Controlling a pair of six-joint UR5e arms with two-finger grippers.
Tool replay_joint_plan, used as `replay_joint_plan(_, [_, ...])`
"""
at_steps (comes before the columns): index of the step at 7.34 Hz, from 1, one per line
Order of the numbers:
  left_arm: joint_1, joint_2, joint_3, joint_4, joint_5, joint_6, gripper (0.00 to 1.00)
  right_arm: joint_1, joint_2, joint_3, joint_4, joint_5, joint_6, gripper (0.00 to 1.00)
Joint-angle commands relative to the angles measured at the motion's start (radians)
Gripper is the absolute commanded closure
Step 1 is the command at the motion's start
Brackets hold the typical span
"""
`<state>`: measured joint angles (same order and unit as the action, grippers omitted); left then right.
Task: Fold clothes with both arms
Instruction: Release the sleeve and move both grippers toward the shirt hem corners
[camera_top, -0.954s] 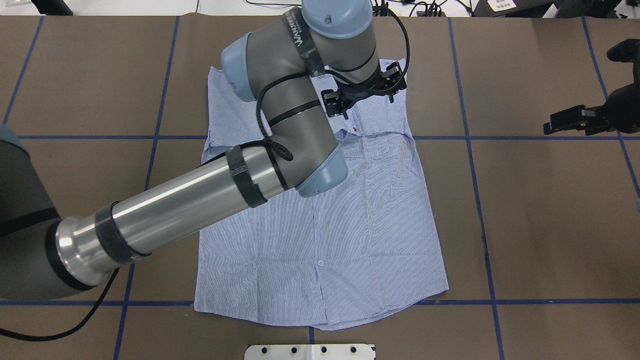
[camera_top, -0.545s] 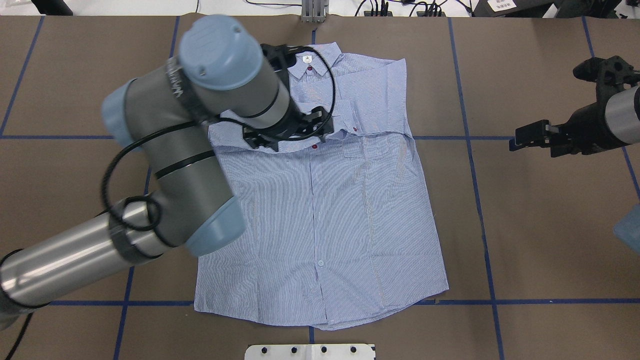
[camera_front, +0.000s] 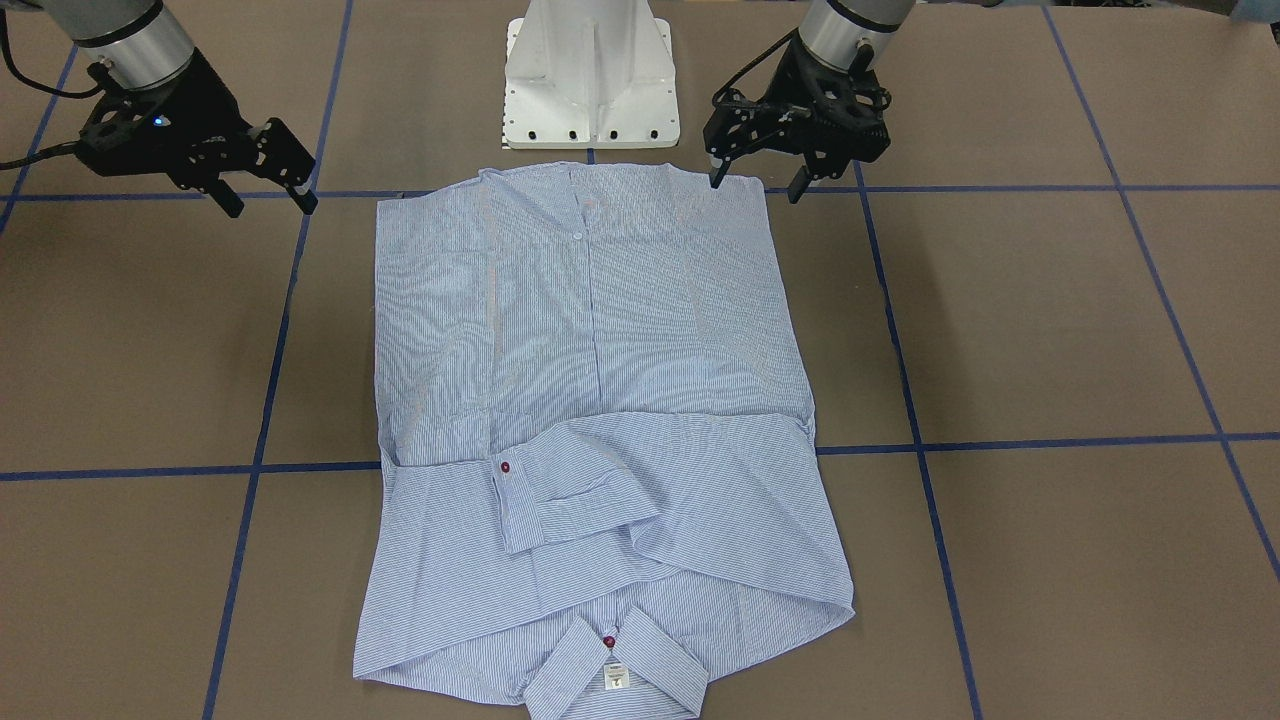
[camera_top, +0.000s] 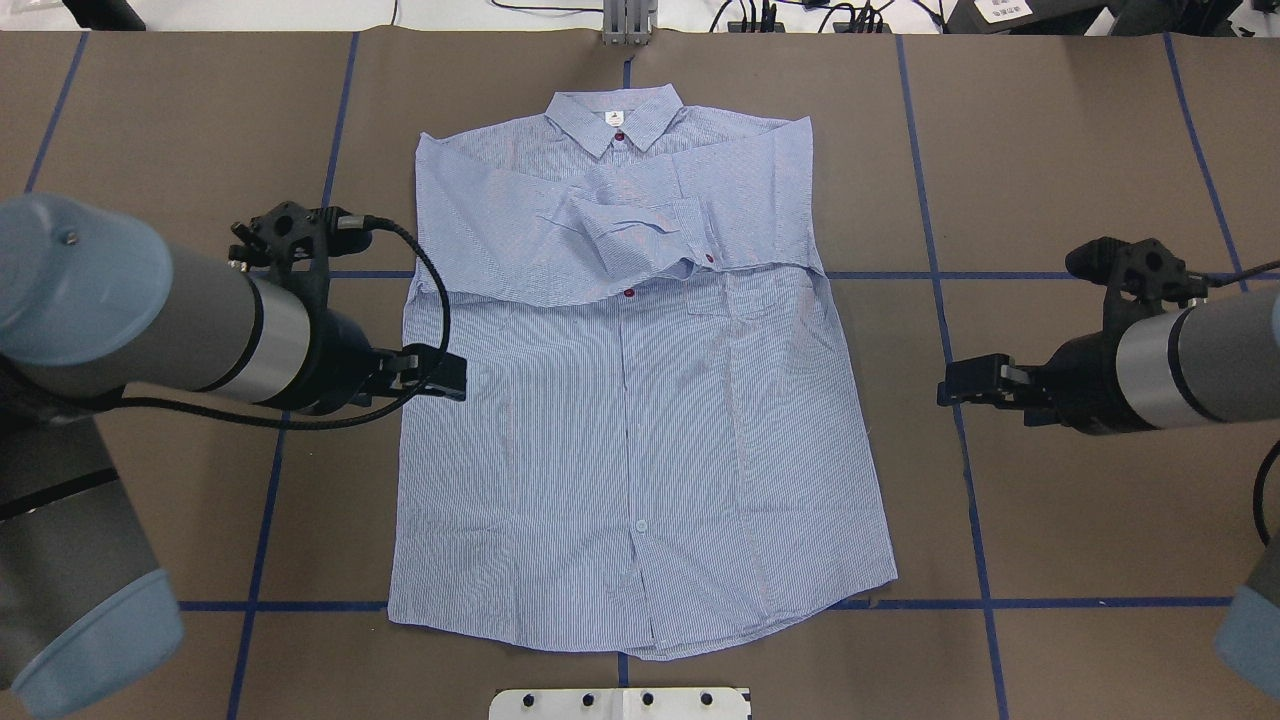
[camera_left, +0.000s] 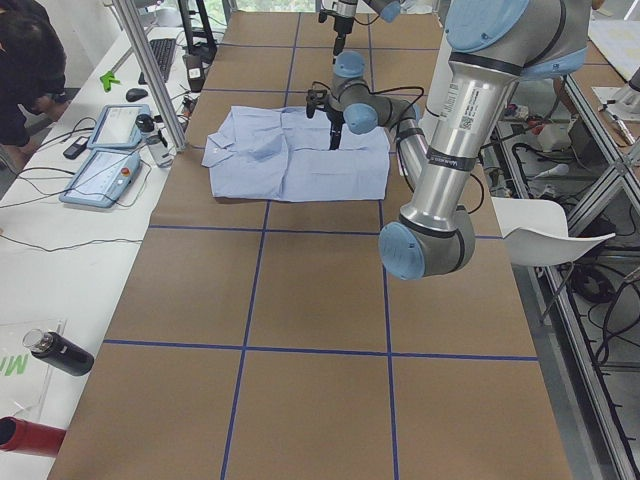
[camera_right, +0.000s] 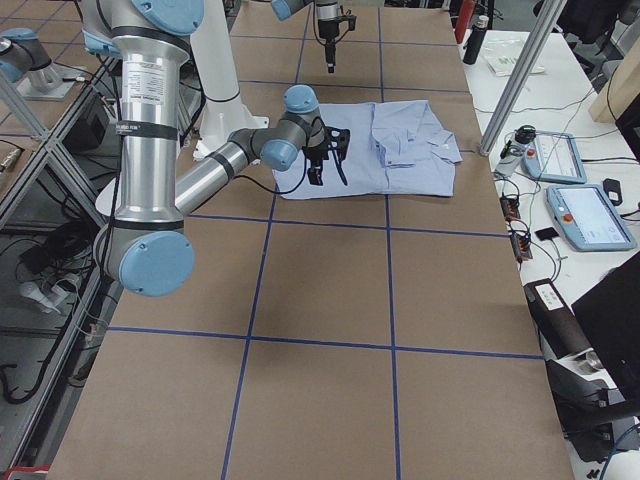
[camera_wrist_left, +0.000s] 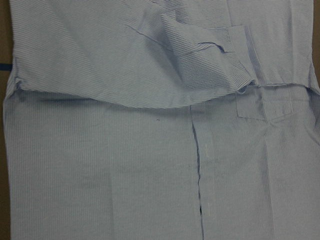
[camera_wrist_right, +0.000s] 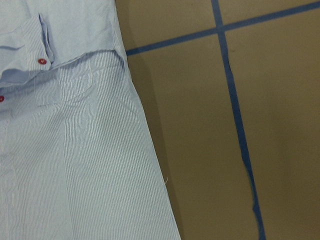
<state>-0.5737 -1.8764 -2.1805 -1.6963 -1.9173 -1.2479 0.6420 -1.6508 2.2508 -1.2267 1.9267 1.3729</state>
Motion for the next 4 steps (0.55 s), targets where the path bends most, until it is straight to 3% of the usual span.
replay_joint_plan(1, [0.086,0.22,-0.044,-0.198,0.087,-0.049,0.0,-0.176,-0.05,0.068,-0.005,-0.156,0.119,0.0])
replay_joint_plan(2, [0.162,0.325,-0.041,-0.327,0.16,-0.108,0.0,-0.244,-0.053,0.07,-0.013,-0.225,0.156,0.0])
replay_joint_plan(4, [0.302,0.355,0.004,-0.381,0.289,-0.303,0.0,-0.266,-0.063,0.069,-0.013,-0.252,0.158,0.0])
